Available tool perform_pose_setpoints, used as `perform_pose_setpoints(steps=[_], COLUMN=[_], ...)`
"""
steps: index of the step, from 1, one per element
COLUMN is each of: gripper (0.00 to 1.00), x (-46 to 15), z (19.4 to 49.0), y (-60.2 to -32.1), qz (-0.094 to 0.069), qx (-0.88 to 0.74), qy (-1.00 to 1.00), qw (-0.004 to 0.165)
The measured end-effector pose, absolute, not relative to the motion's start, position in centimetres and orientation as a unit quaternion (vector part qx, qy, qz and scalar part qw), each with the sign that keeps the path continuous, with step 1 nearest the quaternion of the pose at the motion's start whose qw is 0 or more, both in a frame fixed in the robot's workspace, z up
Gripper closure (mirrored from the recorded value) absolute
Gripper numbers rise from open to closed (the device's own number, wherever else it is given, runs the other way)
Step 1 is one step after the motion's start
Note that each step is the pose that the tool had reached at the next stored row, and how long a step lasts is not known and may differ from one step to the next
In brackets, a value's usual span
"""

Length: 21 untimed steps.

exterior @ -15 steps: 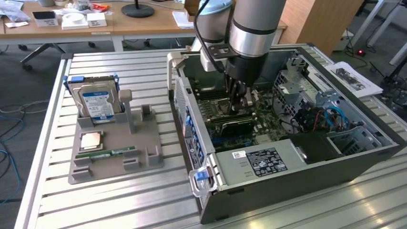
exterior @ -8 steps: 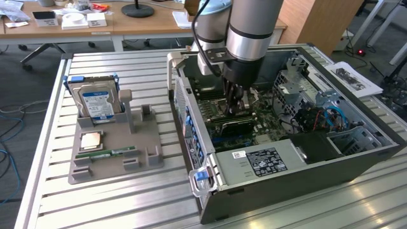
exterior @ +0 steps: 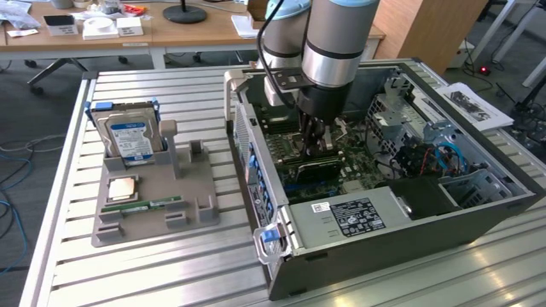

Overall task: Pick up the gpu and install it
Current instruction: 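Press down on the gpu until it lock into place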

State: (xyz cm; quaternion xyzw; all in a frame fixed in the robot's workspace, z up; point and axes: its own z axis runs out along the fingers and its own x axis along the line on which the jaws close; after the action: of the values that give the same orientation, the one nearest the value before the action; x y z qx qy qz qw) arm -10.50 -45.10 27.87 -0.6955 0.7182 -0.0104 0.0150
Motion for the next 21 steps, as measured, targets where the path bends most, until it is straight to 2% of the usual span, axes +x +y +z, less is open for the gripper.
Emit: perform_pose_setpoints(steps=[21], gripper=[0.89], x=[-10.30], z=[27.22], y=[-44.93], qz=[-0.010], qx=[-0.696], qy=[0.718], qw=[0.015])
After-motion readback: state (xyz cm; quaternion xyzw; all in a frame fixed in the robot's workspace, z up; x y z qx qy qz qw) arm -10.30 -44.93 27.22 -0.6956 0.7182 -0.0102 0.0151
